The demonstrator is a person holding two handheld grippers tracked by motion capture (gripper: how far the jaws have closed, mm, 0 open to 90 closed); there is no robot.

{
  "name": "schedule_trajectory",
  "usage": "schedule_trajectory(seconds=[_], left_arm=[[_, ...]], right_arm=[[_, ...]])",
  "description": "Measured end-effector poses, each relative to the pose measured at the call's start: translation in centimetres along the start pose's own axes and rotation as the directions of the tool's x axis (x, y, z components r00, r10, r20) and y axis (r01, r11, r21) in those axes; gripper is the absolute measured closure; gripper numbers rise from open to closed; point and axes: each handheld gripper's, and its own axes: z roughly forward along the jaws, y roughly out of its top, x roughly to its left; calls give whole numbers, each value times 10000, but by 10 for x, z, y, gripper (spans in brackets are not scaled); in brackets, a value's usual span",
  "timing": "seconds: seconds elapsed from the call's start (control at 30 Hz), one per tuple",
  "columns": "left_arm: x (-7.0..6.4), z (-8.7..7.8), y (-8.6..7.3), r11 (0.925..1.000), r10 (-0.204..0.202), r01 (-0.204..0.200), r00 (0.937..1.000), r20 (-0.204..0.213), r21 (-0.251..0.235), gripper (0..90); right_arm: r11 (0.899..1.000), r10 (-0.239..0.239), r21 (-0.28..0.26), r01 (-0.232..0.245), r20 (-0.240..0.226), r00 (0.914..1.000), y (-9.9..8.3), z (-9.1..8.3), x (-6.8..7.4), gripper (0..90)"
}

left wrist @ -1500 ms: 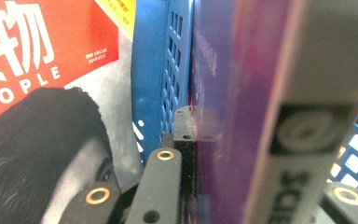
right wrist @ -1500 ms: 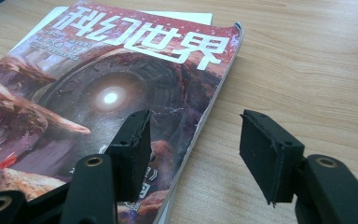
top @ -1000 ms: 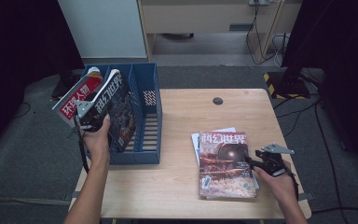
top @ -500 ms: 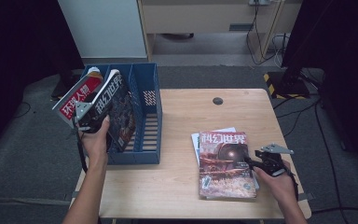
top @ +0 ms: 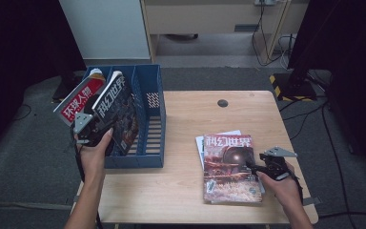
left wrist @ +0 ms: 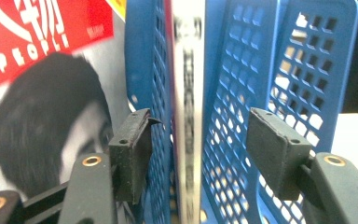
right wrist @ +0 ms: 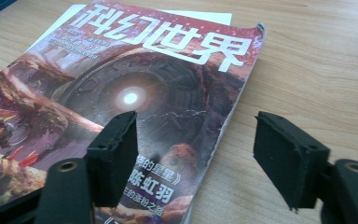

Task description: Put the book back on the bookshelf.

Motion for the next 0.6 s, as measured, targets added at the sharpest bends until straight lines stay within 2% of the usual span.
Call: schedule_trajectory(seconds=[0.1, 0.2, 0.3, 0.6], left_arm=[[0, -6, -5, 10000, 27, -27, 10000, 50, 89, 381], [-3, -14, -10, 9997, 225, -225, 9997, 29, 128, 375], [-3, -20, -14, 9998, 126, -126, 9999, 21, 146, 364], [-10, -32, -26, 9996, 155, -156, 9999, 47, 256, 359]], right_arm=[[10000, -27, 14, 27, -23, 10000, 0, 1, 2, 264], [10000, -52, -1, 52, -104, 9999, 1, 2, 4, 244], [10000, -77, -54, 76, -171, 9998, 2, 1, 5, 247], [9999, -37, -158, 33, -265, 9996, 3, -2, 7, 280]])
